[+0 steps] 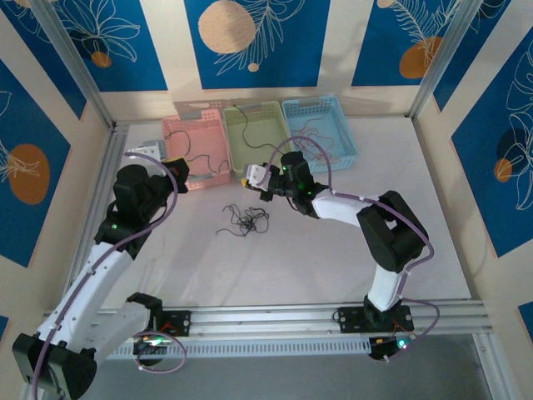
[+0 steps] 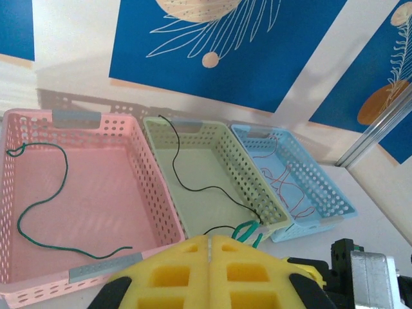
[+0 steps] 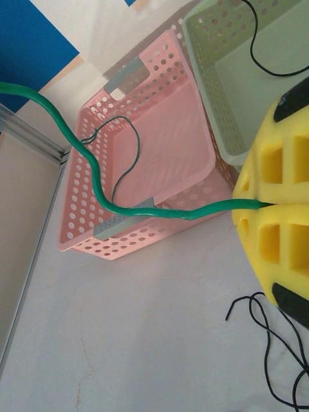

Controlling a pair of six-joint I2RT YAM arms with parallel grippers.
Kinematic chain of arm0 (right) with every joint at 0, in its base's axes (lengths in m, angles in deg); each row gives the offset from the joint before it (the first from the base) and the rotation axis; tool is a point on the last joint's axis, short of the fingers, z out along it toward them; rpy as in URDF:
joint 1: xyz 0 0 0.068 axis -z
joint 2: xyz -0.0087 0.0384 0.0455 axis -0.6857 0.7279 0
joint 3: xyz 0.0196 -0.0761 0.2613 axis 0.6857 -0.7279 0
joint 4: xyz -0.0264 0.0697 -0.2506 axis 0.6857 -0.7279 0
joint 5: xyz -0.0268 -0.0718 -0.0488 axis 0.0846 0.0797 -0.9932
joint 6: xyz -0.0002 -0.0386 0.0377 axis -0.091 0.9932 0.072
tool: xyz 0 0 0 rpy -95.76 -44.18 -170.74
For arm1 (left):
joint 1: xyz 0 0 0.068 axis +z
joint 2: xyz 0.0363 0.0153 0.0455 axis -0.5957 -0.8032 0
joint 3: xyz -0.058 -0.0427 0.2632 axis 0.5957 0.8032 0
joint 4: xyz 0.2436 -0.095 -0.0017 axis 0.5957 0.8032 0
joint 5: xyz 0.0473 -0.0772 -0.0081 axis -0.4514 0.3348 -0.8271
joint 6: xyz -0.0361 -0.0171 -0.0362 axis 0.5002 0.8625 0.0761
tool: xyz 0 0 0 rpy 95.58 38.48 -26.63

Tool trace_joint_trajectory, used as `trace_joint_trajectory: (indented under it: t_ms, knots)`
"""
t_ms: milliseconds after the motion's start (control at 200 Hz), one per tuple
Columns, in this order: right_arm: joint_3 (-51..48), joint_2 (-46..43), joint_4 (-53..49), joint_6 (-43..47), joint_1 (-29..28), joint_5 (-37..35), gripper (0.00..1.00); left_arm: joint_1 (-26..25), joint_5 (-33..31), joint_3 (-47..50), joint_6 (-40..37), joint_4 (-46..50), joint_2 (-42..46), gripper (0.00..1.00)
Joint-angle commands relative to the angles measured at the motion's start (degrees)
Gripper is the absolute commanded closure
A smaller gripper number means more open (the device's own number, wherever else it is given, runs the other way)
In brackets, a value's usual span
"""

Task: Untangle the cables

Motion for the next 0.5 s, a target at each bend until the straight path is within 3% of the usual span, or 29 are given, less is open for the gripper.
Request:
trace_joint_trajectory:
  t_ms: [0, 75, 155, 495]
  knots:
    - [-2.3, -0.7, -0.7, -2.9, 1.3, -1.0, 0.88, 1.4, -2.7, -0.2, 0.5, -5.4, -0.1, 1.0]
    - [-3.3, -1.5, 1.6, -4.4, 1.3, -1.0, 0.68, 1.4, -4.9, -0.6, 0.4, -6.6, -1.1, 1.0]
    - [-4.9, -2.1, 6.0, -6.3, 1.5, -2.3, 0.58, 1.5, -8.0, -2.2, 0.4, -6.6, -2.3, 1.0]
    - [-5.5, -3.9, 8.8, -12.8, 4.3, -4.6, 0.55, 1.8, -24.4, -5.9, -3.5, -17.4, -12.0, 1.0]
